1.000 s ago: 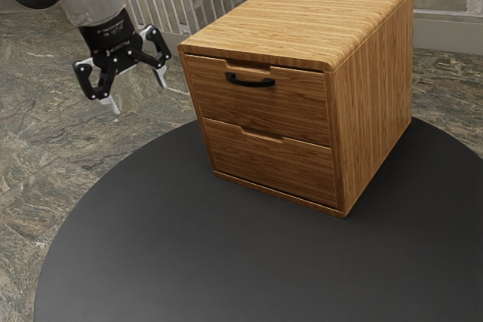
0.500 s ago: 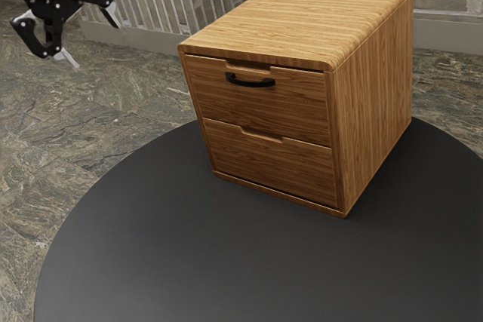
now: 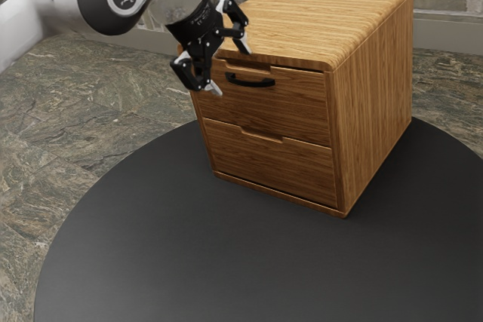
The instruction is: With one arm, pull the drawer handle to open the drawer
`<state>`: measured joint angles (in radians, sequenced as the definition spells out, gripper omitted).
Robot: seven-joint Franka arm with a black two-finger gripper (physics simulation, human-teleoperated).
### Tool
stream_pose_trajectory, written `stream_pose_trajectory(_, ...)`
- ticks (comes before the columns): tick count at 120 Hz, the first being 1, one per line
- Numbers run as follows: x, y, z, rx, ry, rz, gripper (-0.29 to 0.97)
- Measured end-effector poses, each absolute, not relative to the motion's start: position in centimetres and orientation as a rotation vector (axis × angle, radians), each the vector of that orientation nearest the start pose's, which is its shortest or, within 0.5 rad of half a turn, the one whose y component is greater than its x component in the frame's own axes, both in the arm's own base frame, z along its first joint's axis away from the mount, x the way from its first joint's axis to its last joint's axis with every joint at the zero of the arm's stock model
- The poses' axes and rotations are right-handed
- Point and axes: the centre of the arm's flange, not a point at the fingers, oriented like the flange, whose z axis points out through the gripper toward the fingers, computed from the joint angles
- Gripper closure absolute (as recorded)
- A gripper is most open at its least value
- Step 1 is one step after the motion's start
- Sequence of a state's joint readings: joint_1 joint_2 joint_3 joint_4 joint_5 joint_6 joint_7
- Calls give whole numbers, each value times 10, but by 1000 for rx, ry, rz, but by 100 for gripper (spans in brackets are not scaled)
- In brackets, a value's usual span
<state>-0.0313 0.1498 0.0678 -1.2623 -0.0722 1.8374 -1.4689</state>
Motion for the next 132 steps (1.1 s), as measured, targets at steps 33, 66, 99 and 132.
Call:
stream_pose_trajectory(33,572,27,717,-2413,-2484,-584,4)
stream_pose_trajectory(66,575,9,696,-2424,-2502,-739,8)
stream_pose_trajectory(99,578,15,680,-2381,-2549,-751,13)
stream_pose_trajectory(132,584,16,666,-2387,-2542,-764,17)
